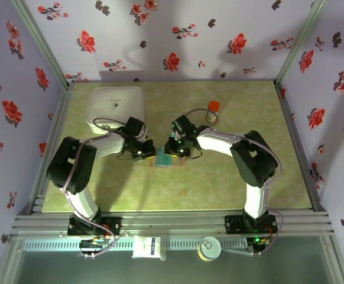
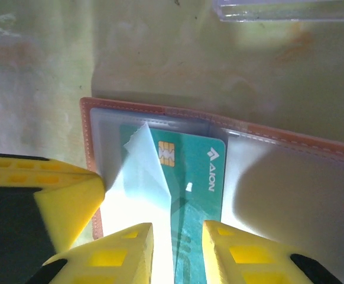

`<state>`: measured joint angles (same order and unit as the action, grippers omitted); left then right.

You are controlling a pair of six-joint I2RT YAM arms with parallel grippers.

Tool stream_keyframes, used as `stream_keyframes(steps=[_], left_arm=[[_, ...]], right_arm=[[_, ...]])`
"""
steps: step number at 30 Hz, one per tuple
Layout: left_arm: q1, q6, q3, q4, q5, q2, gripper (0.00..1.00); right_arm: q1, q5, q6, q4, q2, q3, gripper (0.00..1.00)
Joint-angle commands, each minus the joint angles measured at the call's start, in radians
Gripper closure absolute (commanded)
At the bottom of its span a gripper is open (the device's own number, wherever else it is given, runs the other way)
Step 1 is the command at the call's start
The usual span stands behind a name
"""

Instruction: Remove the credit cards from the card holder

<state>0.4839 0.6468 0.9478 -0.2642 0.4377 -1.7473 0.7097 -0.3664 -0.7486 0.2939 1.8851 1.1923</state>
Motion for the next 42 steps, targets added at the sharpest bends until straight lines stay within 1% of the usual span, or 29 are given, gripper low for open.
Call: stream_keyframes(steps=[1, 7, 15, 24, 32, 35, 39, 42], left_arm=[[-0.005, -0.016, 0.003, -0.042, -0.010, 0.030, 1.00], [0.019, -0.007, 0.043, -0.062, -0.004, 0.047, 1.00], [0.071, -0.004, 0.074, -0.068, -0.031, -0.011, 1.00], [0.073, -0.013, 0.085, -0.065, -0.037, -0.075, 1.00], [0.073, -0.007, 0.065, -0.067, -0.048, -0.063, 1.00], [0.073, -0.004, 0.062, -0.064, -0.045, -0.066, 1.00], [0.074, -0.003, 0.060, -0.066, -0.049, -0.061, 1.00], [0.073, -0.001, 0.060, -0.065, -0.049, -0.061, 1.00]], right_arm=[[0.004, 0.008, 0.020, 0.014, -0.051, -0.015, 0.71], [-0.001, 0.006, 0.000, 0.004, -0.057, -0.024, 0.71], [-0.007, -0.011, -0.003, -0.001, -0.008, -0.016, 0.71], [-0.019, -0.026, -0.016, -0.041, 0.029, -0.041, 0.71], [-0.028, -0.062, -0.035, -0.094, 0.041, -0.060, 0.71], [-0.030, -0.084, -0.054, -0.144, 0.030, -0.081, 0.71], [-0.033, -0.029, -0.030, -0.073, 0.016, -0.074, 0.70], [-0.033, -0.032, -0.028, -0.077, 0.009, -0.079, 0.69]])
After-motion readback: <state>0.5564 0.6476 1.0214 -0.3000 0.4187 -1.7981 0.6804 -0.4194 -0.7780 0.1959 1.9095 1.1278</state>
